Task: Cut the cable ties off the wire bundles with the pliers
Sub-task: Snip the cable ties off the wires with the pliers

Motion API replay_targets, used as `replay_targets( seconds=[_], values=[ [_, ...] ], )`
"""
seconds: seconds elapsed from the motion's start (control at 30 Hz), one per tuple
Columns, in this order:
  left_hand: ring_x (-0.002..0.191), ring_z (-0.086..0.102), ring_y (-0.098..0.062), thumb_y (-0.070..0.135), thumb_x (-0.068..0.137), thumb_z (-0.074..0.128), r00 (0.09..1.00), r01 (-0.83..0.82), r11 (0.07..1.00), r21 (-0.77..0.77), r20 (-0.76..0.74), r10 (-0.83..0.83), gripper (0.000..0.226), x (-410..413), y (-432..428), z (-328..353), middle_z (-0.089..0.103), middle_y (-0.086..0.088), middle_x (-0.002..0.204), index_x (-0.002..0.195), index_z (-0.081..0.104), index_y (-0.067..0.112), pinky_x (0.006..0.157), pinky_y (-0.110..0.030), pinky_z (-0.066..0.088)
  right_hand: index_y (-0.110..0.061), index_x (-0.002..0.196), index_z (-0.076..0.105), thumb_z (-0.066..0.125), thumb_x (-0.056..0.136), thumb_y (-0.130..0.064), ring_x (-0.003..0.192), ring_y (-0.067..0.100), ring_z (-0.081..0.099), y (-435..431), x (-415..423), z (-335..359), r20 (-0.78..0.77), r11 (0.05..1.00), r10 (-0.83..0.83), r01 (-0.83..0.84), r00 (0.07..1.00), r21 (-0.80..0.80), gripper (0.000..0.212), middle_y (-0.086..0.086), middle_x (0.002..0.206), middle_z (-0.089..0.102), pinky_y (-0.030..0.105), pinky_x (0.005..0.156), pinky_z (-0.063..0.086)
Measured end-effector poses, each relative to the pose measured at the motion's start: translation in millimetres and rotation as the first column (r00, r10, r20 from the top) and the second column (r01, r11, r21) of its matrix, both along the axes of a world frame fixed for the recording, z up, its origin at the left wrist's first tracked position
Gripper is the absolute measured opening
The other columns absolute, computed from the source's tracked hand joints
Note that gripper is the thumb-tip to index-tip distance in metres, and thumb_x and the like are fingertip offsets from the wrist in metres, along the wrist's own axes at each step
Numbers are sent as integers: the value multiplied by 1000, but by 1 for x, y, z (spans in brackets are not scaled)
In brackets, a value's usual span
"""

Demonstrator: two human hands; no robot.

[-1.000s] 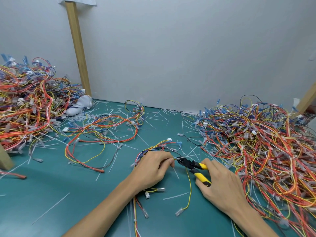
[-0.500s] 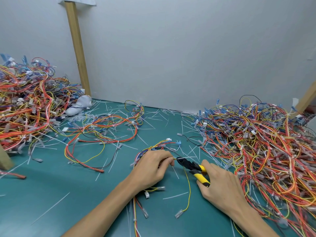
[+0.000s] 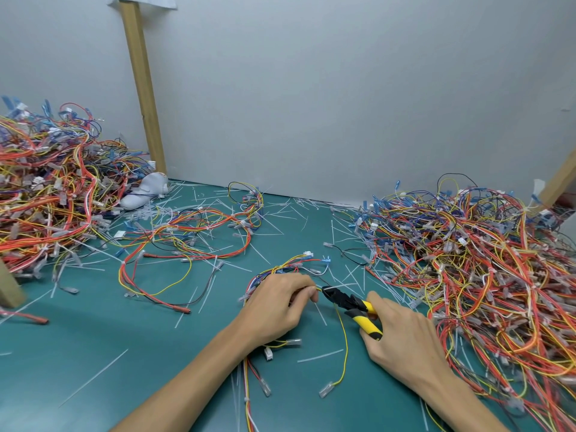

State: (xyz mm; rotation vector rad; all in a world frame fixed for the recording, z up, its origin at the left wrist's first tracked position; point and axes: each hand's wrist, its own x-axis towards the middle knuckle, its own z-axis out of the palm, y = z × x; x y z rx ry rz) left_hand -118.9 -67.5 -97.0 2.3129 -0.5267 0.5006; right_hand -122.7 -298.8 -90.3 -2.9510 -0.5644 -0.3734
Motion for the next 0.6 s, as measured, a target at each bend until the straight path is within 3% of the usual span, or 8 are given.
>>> replay_targets(
  seconds=[0.6],
  values=[
    [61, 47, 5, 18, 93, 49, 1000, 4, 1000, 7, -14, -4, 23, -2, 0, 3, 43, 21, 54, 78, 66, 21, 57, -8, 28, -32, 87, 32, 46, 87, -53, 65, 20, 54, -1, 2, -1, 6, 1000, 9, -9, 1000, -20, 26, -6, 71, 50, 33, 51, 35]
  ],
)
